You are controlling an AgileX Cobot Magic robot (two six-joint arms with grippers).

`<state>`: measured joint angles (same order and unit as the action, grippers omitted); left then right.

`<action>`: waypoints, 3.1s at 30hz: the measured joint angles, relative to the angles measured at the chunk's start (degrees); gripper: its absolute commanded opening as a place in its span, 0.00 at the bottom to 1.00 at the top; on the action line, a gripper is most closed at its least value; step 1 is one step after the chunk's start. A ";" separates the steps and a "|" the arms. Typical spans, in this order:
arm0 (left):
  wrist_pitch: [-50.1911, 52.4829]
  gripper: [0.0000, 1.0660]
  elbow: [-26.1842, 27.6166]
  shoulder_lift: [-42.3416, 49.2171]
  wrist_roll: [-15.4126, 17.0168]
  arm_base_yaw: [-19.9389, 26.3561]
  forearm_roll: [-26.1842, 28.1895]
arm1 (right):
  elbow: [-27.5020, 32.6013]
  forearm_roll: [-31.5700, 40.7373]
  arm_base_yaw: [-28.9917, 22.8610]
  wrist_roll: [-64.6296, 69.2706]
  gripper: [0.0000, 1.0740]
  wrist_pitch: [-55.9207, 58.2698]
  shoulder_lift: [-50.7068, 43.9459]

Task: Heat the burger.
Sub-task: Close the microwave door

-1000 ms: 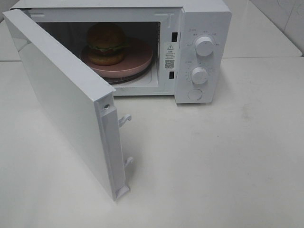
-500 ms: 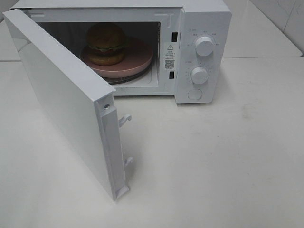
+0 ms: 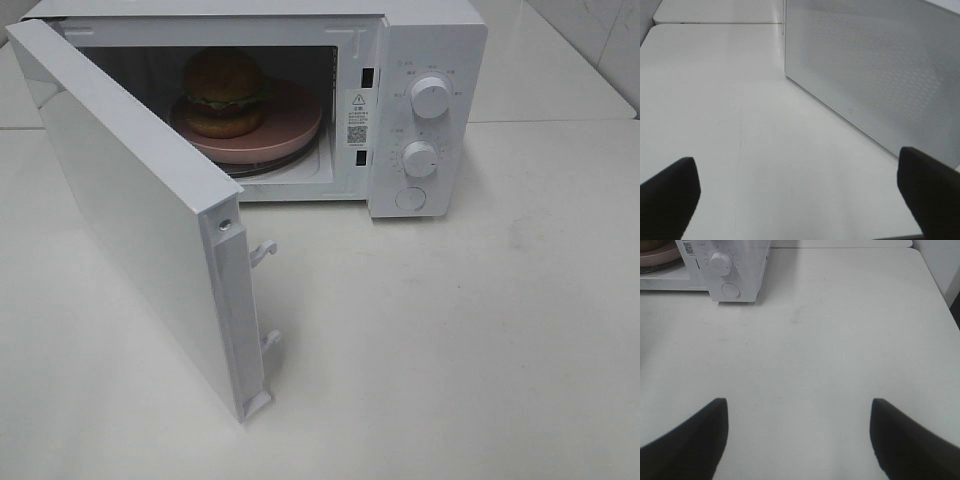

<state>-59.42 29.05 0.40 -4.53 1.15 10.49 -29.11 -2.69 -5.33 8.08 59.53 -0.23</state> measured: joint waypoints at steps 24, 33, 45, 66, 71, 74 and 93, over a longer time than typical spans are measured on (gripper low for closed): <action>17.42 0.40 1.78 -20.23 -0.23 0.00 0.29 | 0.00 0.00 0.00 0.00 0.70 0.00 0.00; 26.07 0.00 1.03 -26.13 -0.23 0.00 0.29 | 0.00 0.00 0.00 0.00 0.70 0.00 0.00; 49.05 0.00 -6.70 -36.04 -0.34 0.00 0.34 | 0.00 0.00 0.00 0.00 0.70 0.00 0.00; 82.74 0.00 -11.29 -60.62 5.16 0.00 -12.03 | 0.00 0.00 0.00 0.00 0.70 0.00 0.00; 88.35 0.00 -11.40 -64.63 11.12 0.00 -19.37 | 0.00 0.00 0.00 0.00 0.70 0.00 0.00; 92.70 0.00 -11.40 -67.38 16.10 0.00 -26.64 | 0.00 0.00 0.00 0.00 0.70 0.00 0.00; 108.12 0.00 -11.40 -79.53 17.13 -7.96 -27.67 | 0.00 0.00 0.00 0.00 0.70 0.00 0.00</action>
<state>48.70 17.65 -79.13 12.61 -6.82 -17.19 -29.11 -2.69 -5.33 8.08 59.53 -0.23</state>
